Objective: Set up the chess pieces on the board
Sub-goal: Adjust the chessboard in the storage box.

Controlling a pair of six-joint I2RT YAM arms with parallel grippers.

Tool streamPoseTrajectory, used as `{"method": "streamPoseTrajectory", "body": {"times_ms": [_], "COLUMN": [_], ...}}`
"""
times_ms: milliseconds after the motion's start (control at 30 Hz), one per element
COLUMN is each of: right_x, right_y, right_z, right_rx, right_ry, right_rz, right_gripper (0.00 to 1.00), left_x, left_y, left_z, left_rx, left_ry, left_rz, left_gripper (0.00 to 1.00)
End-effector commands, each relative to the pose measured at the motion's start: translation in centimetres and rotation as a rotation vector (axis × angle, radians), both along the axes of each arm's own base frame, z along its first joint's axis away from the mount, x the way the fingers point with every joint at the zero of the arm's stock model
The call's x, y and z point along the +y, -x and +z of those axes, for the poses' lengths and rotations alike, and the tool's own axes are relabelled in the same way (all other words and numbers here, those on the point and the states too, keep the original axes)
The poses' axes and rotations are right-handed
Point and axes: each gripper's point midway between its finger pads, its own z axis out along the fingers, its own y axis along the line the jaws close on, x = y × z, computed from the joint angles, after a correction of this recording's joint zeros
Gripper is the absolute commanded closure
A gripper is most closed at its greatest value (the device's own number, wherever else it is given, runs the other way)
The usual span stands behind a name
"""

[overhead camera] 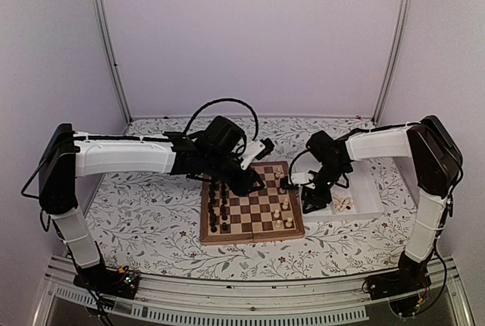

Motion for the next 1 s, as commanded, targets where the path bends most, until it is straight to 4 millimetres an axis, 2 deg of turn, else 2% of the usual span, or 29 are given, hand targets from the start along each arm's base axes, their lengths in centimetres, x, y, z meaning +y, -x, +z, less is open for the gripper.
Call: {"method": "streamPoseTrajectory", "body": {"times_ms": [0,100,200,433,633,967], "right_x": [-2.9,-4.6,-5.5,-5.6,-6.8,-8.9], "right_y": [-1.3,-2.1,-2.2,-1.6,-1.2,-2.5], "right_z": [0.1,0.5,0.4,0.4,0.0,0.9], "right_rx": [-0.042,-0.048,-0.041,-0.018,-0.025,-0.097], "right_ry": [0.069,0.085,0.101,0.102,0.153,0.262], "right_rz": [-0.073,-0.106,-0.112,-0.091,-0.115,-0.211], "right_gripper": [0.46,0.46,0.47,0.53,0.51,0.51], "left_x": [-0.4,-0.2,-0.1,-0.1,0.2,0.2], "left_y": [-0.7,-0.6,-0.6,-0.4,-0.2,-0.1], "left_z": [0.4,0.3,0.3,0.3,0.4,0.1], "left_rx": [0.000,0.001,0.002,0.010,0.011,0.012], "left_ry": [0.027,0.022,0.023,0.028,0.029,0.028], "left_rz": [0.001,0.002,0.001,0.003,0.005,0.000], "left_gripper": [0.64,0.64,0.64,0.64,0.64,0.64]}}
